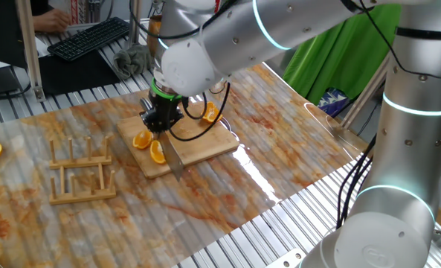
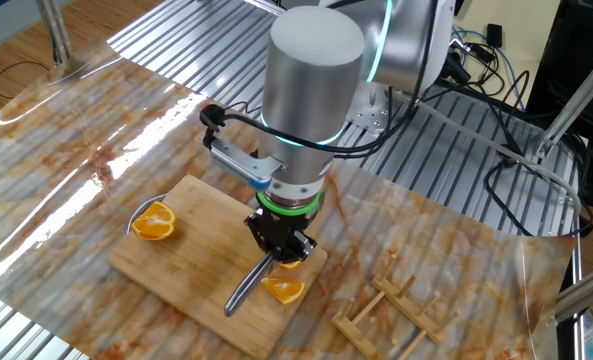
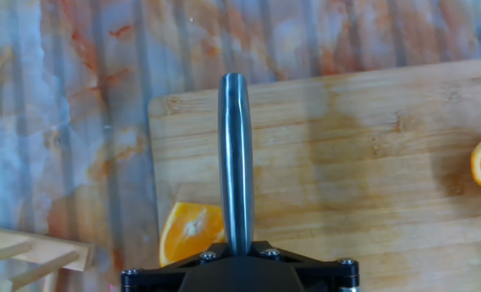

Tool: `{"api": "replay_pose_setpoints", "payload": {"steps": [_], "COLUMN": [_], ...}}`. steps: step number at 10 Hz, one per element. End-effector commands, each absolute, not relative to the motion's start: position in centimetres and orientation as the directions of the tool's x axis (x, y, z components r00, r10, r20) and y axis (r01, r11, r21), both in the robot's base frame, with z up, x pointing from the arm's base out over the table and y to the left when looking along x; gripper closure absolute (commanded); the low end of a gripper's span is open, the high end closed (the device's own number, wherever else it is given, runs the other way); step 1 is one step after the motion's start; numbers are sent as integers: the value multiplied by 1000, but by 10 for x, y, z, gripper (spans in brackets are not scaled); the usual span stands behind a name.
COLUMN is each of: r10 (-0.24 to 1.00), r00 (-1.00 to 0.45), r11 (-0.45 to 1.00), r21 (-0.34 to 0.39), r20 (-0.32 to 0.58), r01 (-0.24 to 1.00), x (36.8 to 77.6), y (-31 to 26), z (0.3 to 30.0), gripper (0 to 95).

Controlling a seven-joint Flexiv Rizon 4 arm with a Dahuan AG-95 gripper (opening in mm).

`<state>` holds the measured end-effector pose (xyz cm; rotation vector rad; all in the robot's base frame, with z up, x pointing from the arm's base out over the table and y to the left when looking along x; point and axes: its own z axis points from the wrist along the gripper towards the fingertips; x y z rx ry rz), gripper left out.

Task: Chop the orange

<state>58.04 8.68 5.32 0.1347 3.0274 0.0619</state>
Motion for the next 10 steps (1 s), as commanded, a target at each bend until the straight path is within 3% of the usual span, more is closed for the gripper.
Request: {"api": "replay_pose_setpoints", "payload": {"steps": [1,10], "r10": [106,167], "r00": [-985,-966], "r11": [994,985], "r21": [50,75], "r20": [-136,-198], "r01": [100,155], "x": [584,579], "y": [87,89], "z": [46,40], "gripper": [950,950]}}
